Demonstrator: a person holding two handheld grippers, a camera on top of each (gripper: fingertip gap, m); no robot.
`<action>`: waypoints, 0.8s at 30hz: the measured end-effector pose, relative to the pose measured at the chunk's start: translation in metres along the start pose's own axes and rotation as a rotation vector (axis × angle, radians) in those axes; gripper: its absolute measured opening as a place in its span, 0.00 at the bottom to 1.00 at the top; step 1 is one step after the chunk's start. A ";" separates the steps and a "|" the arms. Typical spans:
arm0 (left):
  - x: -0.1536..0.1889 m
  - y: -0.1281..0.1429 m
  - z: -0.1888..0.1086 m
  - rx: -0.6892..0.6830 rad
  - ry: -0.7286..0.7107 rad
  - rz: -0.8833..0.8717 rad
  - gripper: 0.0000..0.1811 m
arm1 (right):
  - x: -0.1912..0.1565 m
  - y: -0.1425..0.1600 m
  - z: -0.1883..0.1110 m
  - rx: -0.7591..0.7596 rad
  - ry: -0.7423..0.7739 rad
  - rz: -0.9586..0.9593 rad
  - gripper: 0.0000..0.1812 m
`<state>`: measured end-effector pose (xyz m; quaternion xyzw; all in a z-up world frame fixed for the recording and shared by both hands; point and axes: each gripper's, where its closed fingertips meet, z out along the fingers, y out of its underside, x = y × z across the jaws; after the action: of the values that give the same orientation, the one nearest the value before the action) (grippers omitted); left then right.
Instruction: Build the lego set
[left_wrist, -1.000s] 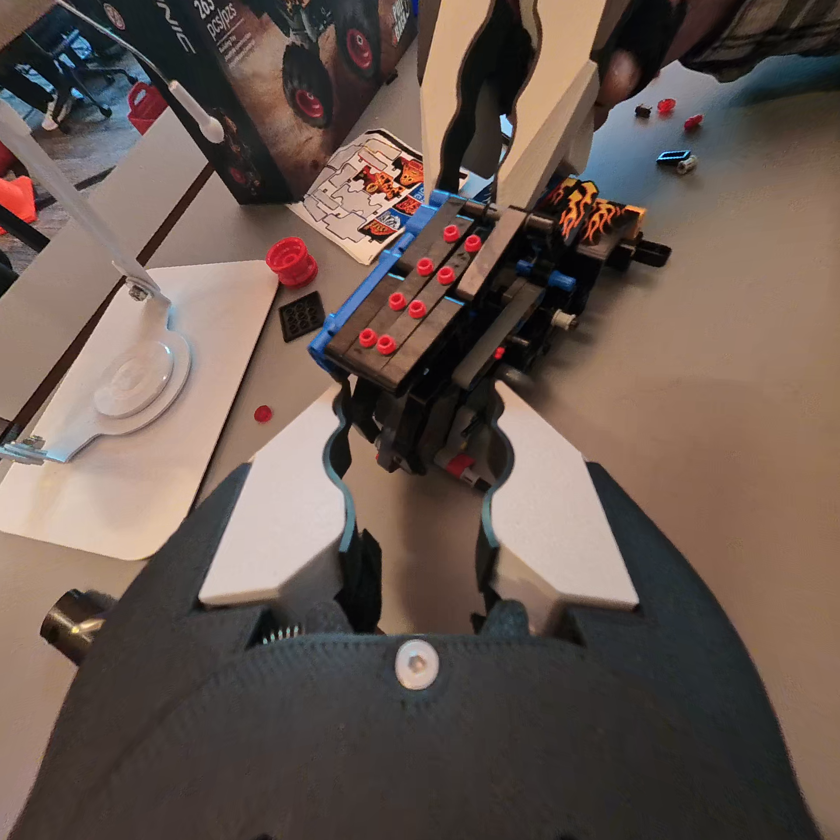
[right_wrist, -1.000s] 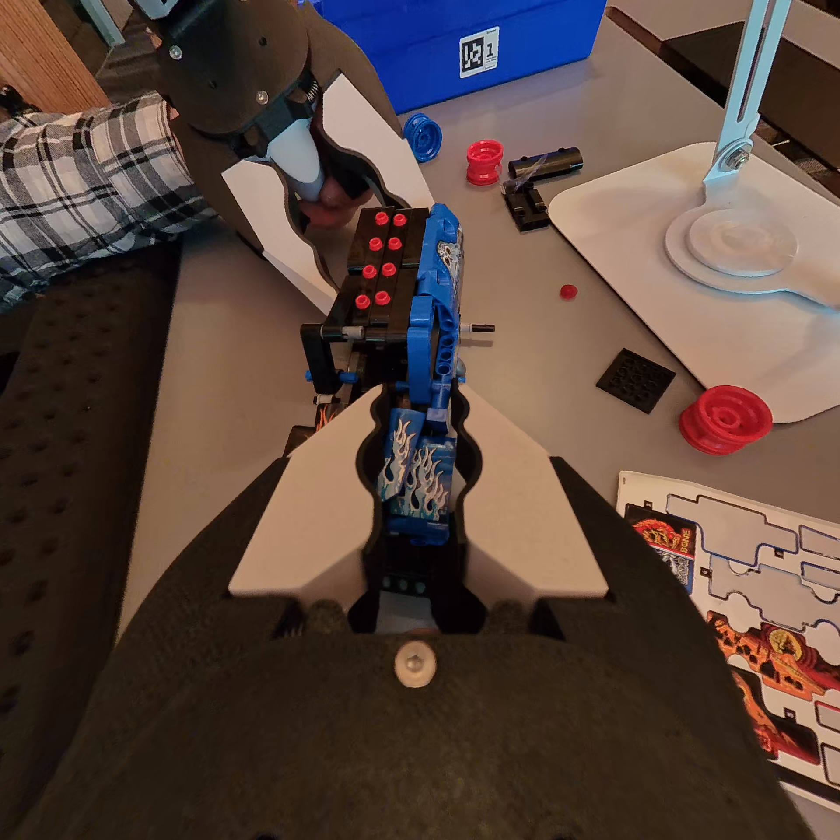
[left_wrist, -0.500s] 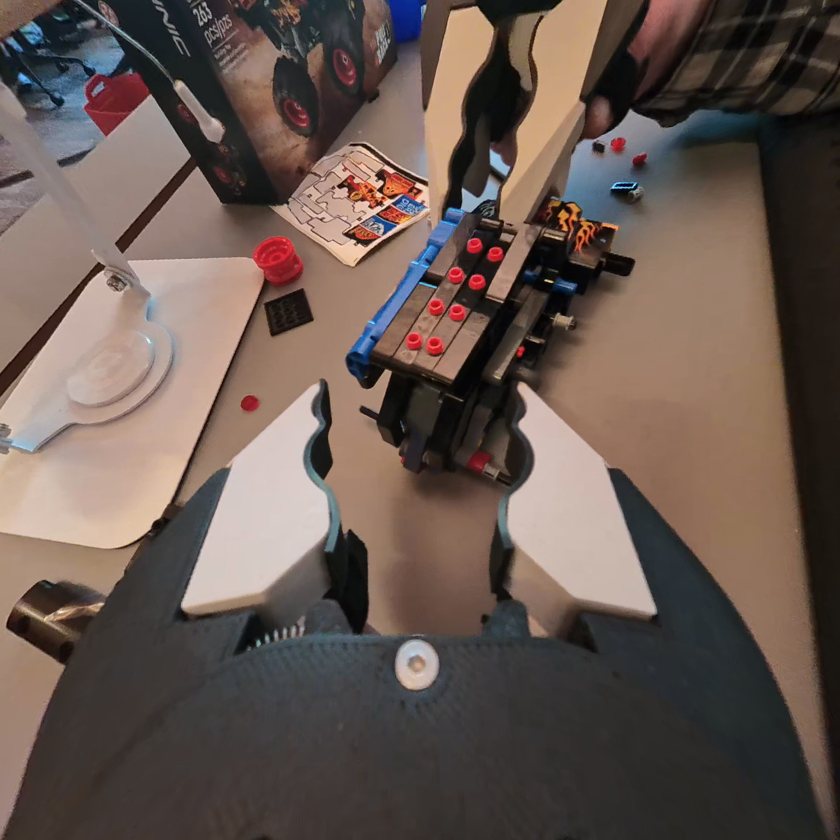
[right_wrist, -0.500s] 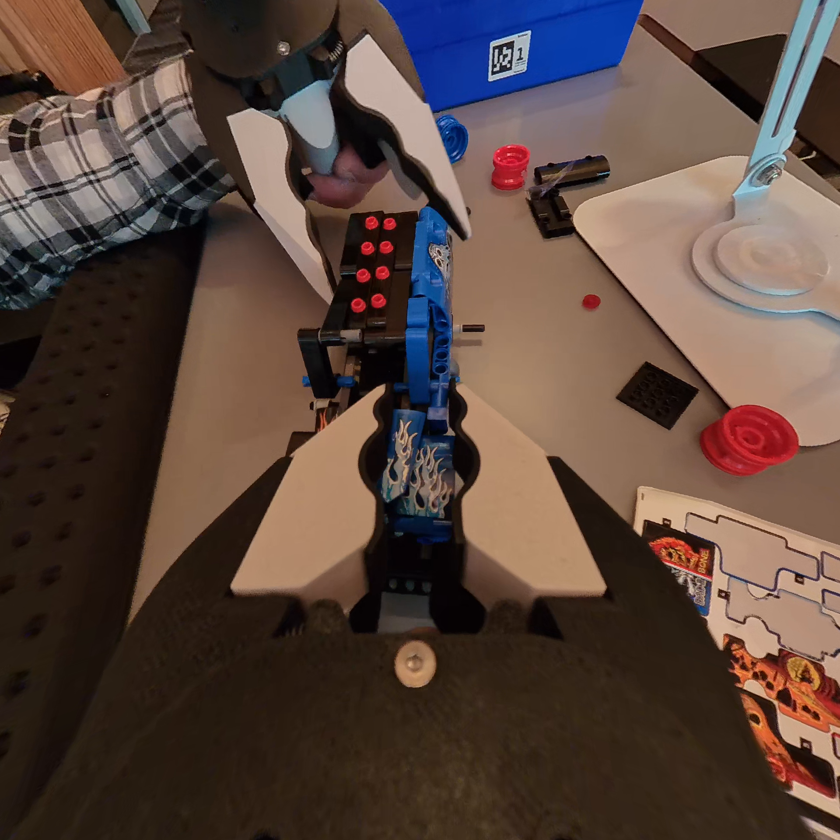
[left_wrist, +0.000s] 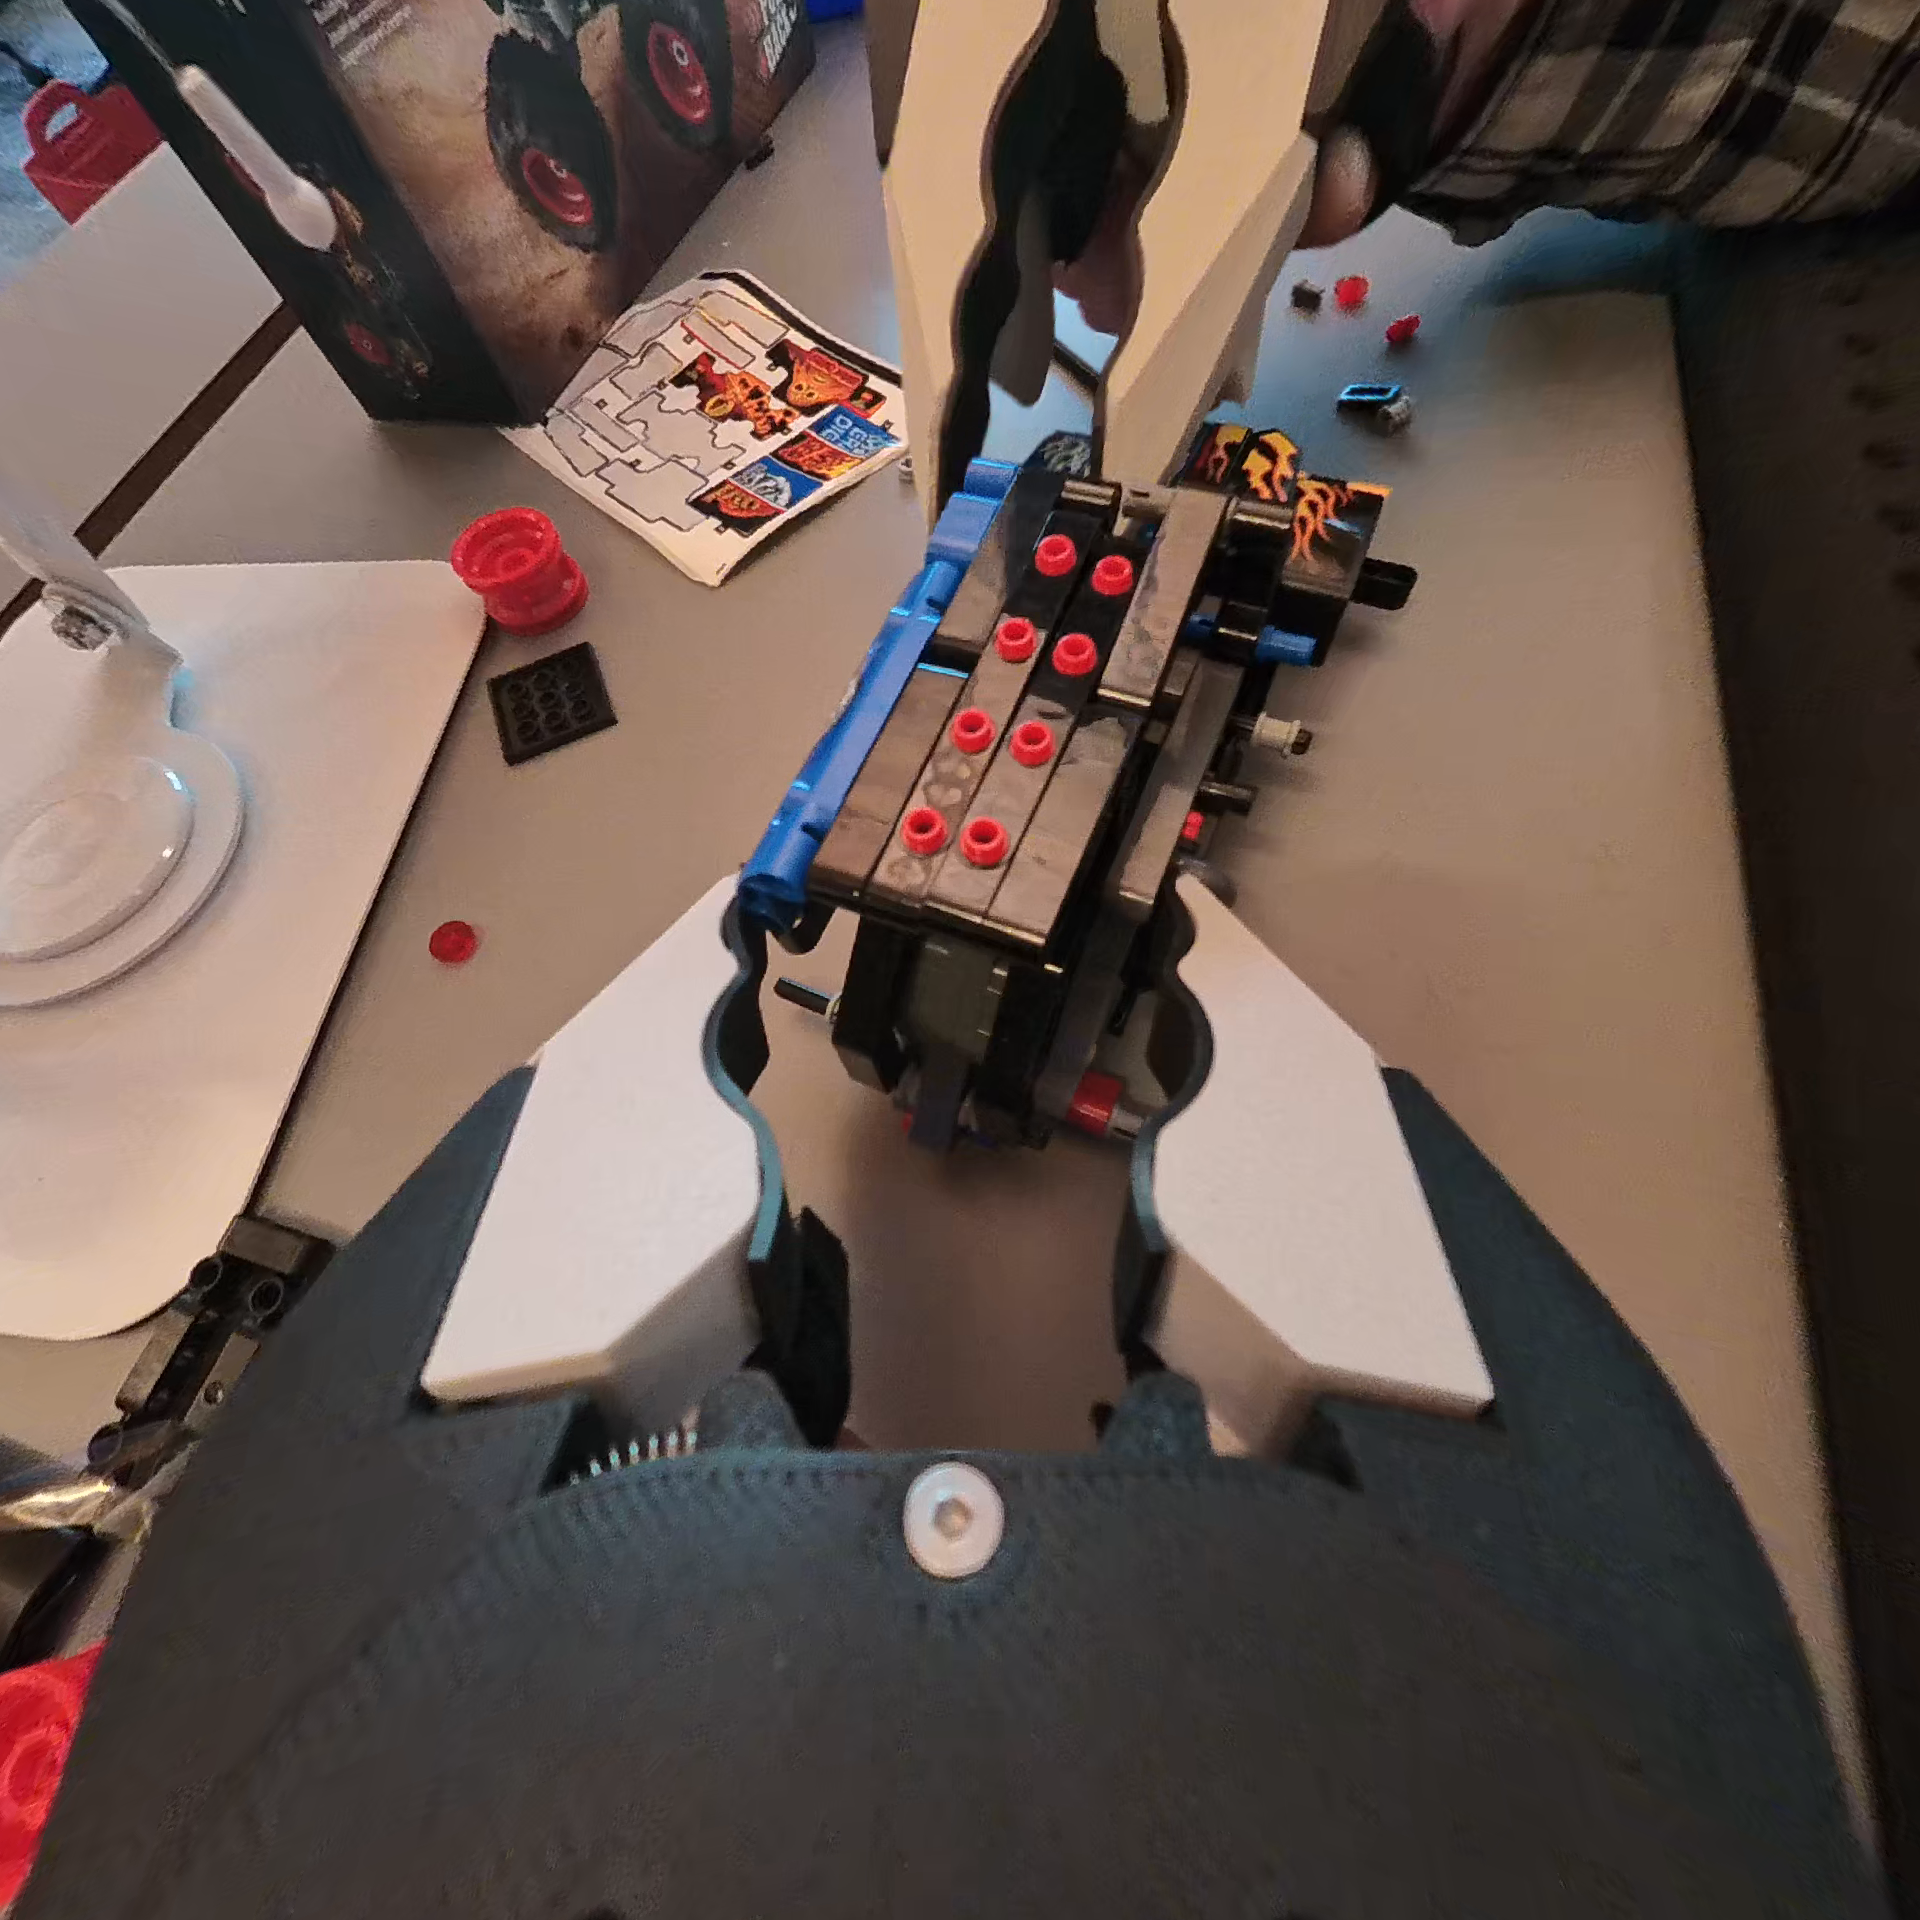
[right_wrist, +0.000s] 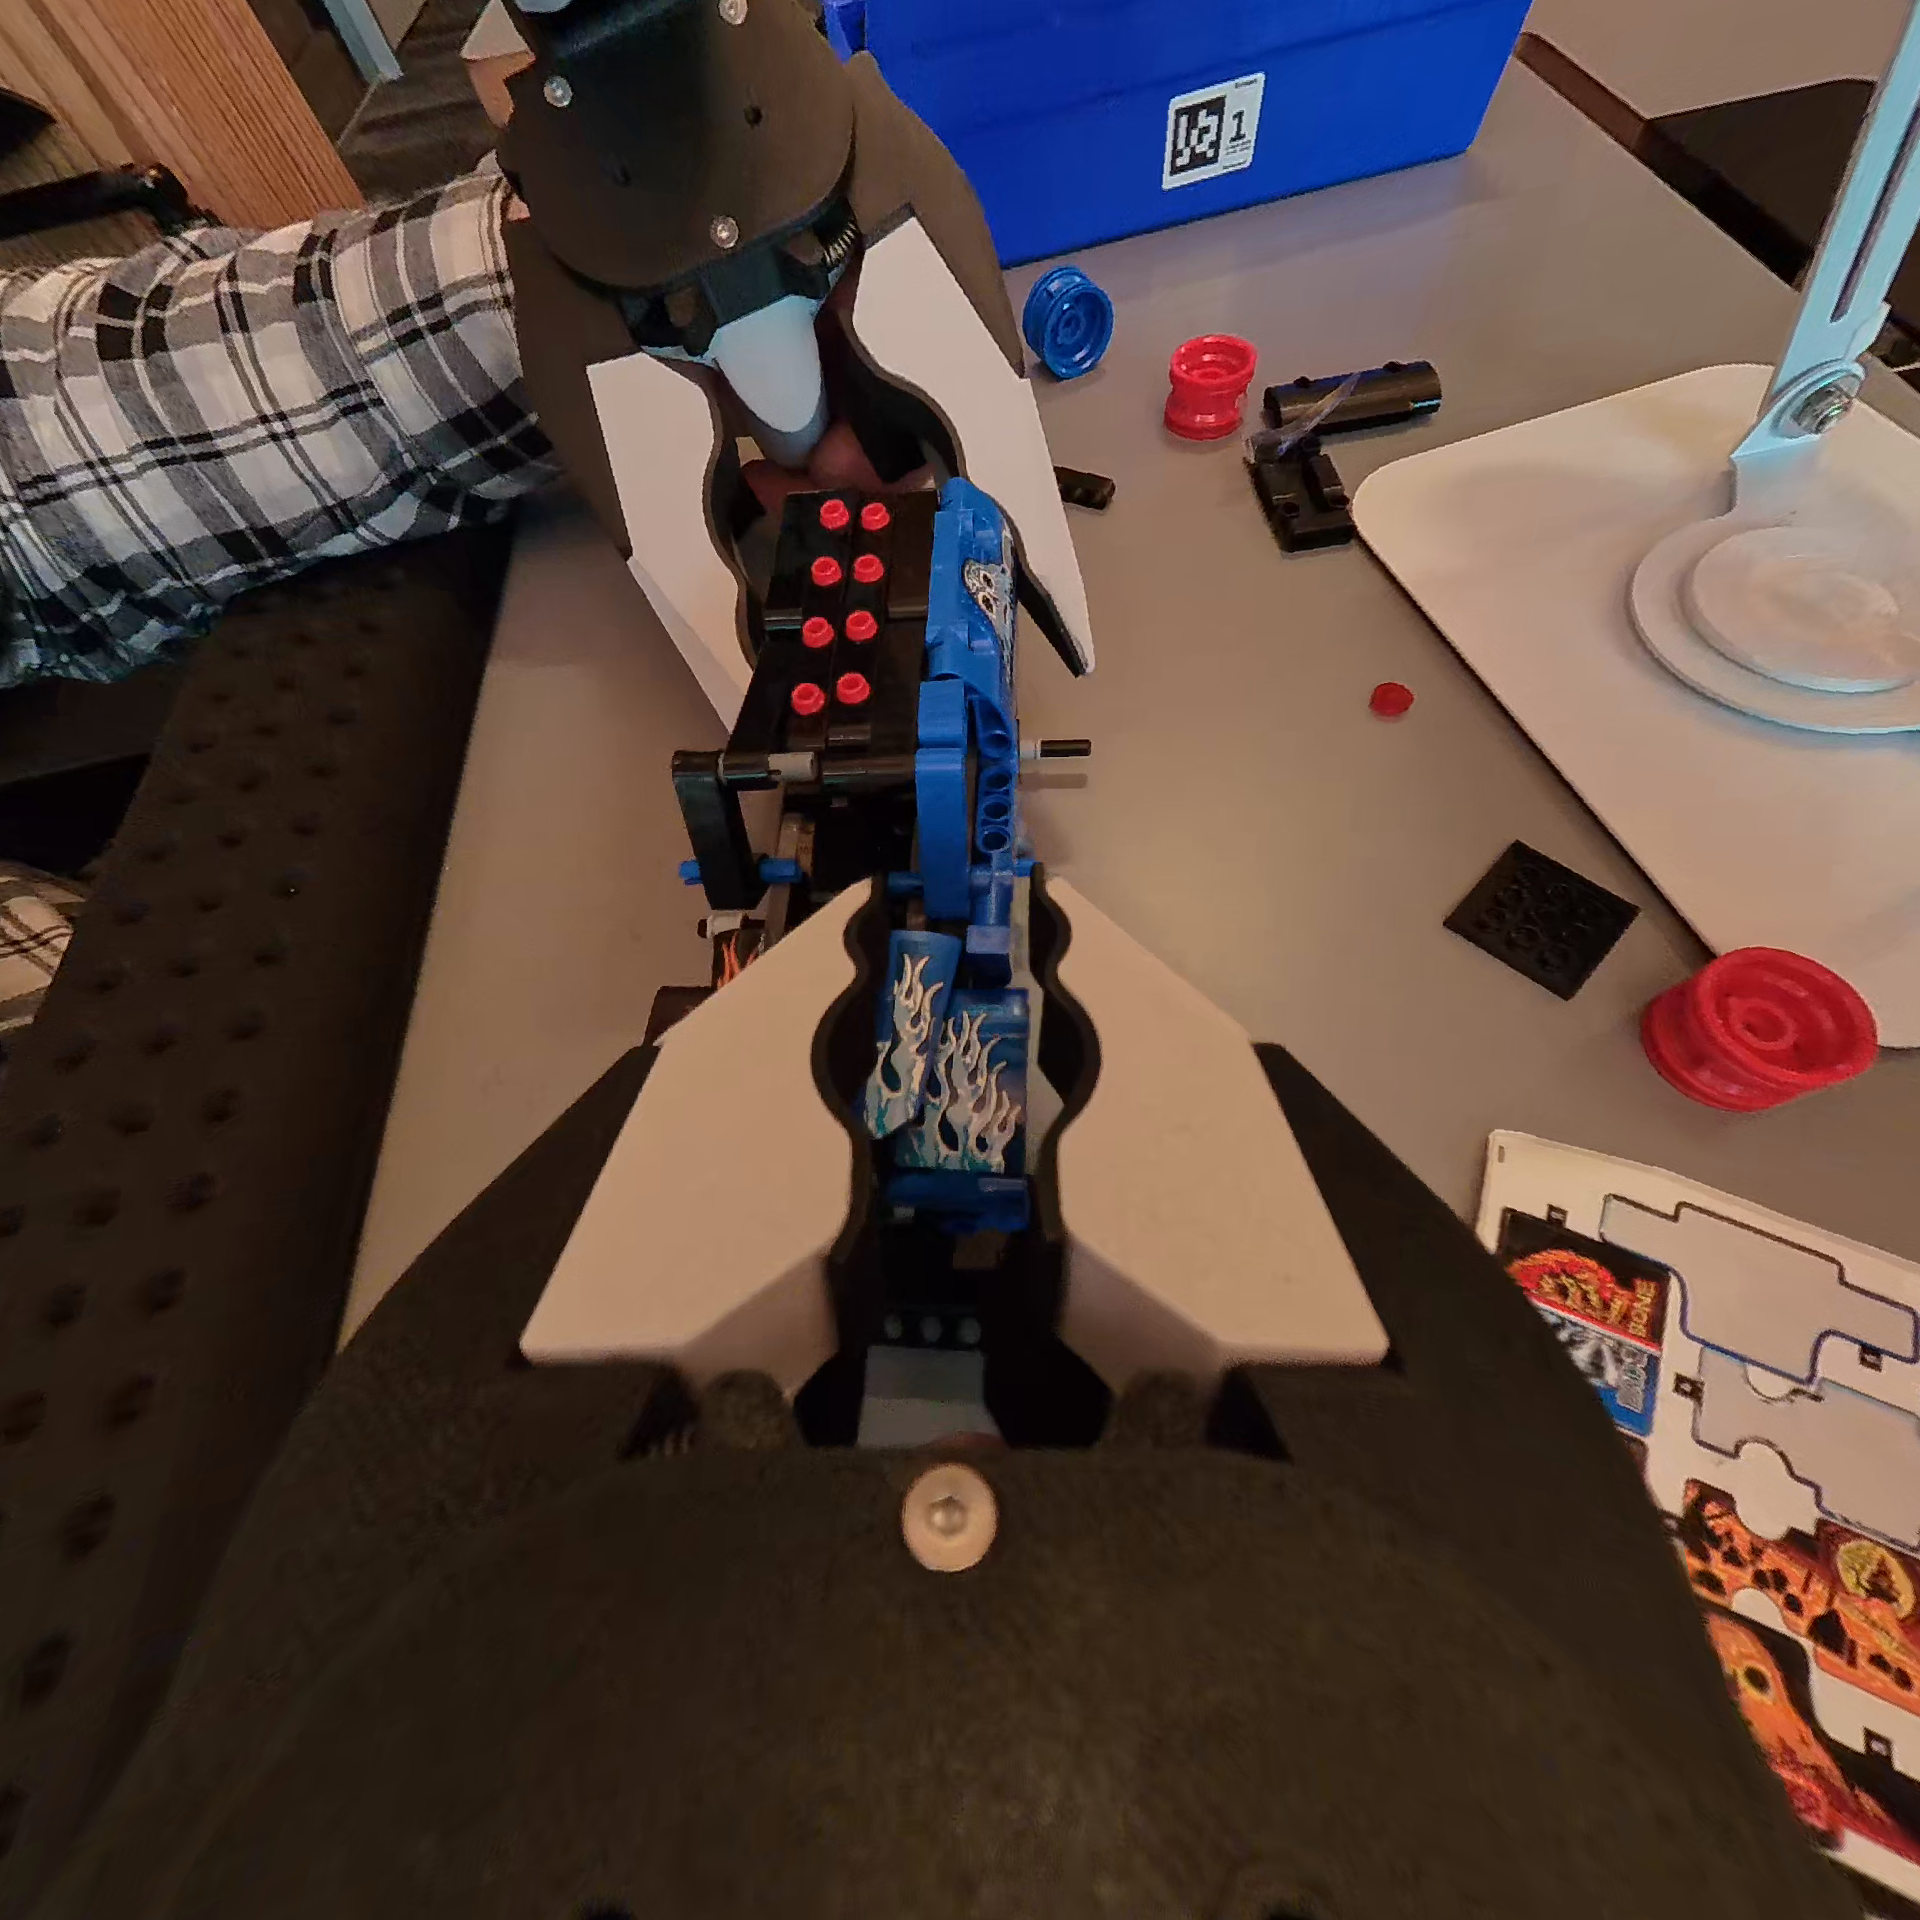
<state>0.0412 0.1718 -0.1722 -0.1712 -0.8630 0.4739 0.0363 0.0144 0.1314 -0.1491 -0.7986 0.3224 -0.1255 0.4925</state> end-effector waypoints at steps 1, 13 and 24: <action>-0.001 0.000 0.000 0.001 -0.003 -0.005 0.40 | 0.001 0.000 -0.002 0.002 0.005 0.003 0.14; -0.022 0.005 -0.010 0.027 -0.044 -0.140 0.40 | 0.020 -0.008 -0.025 0.053 0.067 0.067 0.17; -0.036 0.005 -0.012 0.054 -0.039 -0.378 0.40 | 0.018 -0.001 -0.015 -0.008 0.105 -0.020 0.28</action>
<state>0.0792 0.1723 -0.1665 0.0043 -0.8674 0.4847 0.1126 0.0205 0.1096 -0.1427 -0.7960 0.3403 -0.1708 0.4706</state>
